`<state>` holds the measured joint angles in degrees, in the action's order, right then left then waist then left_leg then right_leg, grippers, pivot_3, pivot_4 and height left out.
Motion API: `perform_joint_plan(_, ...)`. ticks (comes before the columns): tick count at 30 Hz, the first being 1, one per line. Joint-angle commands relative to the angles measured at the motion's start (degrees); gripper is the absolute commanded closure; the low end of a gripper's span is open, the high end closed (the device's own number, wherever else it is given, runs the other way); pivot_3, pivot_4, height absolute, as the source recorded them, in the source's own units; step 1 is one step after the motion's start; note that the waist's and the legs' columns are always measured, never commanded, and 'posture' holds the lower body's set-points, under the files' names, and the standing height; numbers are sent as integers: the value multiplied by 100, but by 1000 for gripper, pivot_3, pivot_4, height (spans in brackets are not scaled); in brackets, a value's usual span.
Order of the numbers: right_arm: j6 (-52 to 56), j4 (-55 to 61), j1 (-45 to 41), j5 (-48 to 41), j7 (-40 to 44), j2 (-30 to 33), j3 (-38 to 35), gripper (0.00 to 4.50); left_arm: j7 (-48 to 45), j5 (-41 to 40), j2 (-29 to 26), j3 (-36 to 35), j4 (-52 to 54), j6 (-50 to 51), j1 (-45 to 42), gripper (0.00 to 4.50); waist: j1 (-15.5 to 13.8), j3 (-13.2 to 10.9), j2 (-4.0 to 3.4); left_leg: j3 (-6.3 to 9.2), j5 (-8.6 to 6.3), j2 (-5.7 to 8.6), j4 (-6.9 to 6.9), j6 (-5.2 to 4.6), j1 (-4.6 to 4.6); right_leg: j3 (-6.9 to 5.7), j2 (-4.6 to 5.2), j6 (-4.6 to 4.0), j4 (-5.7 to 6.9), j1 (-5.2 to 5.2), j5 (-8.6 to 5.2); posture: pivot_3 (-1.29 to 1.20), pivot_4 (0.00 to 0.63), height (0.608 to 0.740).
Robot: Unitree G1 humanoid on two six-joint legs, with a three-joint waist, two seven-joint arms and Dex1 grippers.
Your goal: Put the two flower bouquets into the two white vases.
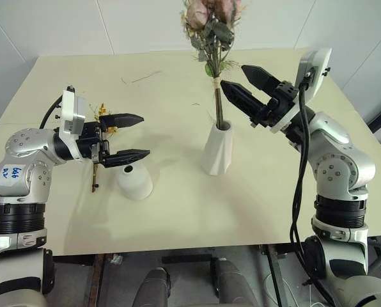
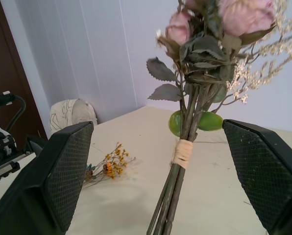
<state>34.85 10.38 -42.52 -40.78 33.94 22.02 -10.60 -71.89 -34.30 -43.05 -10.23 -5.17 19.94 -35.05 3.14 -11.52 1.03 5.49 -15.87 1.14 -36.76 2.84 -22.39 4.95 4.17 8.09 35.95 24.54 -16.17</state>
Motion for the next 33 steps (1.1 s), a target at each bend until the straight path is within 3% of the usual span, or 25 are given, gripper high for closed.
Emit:
perform_joint_plan(1, -107, 310, 17, -143, -1, 109, -201, 36, -12, -71, -41, -153, 81, -65, -14, 0, -1, 0, 0, 0, 0, 0, 0, 0, 0, 0, 0, 0, 0, 0, 0, 0, 150, 740)
perform_joint_plan(9, 310, 442, 106, -363, 71, 402, -193, 36, -32, -60, -38, -133, 56, -68, -33, 0, -6, 0, 0, 0, 0, 0, 0, 0, 0, 0, 0, 0, 0, 0, 0, 0, 150, 740)
perform_joint_plan(16, 1924, -698, -944, -457, 402, 1482, 195, 36, -105, -10, -7, -60, -85, -115, -148, 0, 5, 0, 0, -3, 0, 1, -2, 0, 1, 1, 0, -1, -1, -1, 0, 0, 150, 740)
perform_joint_plan(25, 3420, -2017, -2578, -310, 132, 1365, 470, 36, -116, -1, 64, -62, -91, -180, -81, 0, -6, 0, 0, -3, 1, -1, 26, -1, -2, 0, 2, -3, -19, 5, -1, 0, 150, 740)
perform_joint_plan(30, 3796, -2182, -2811, -332, 24, 1123, 280, 36, -96, -14, 71, -71, -71, -188, -47, 0, -9, 0, 0, -4, 1, -3, 63, 0, -6, -3, 3, -3, -23, 15, -1, 0, 150, 740)
perform_joint_plan(33, 3838, -2426, -3062, -146, 170, 1061, 536, 36, -79, -33, 55, -105, -30, -178, 0, 0, -5, 0, 0, -4, 1, -1, 61, -1, -22, -4, 7, -2, -29, 25, -1, 0, 150, 740)
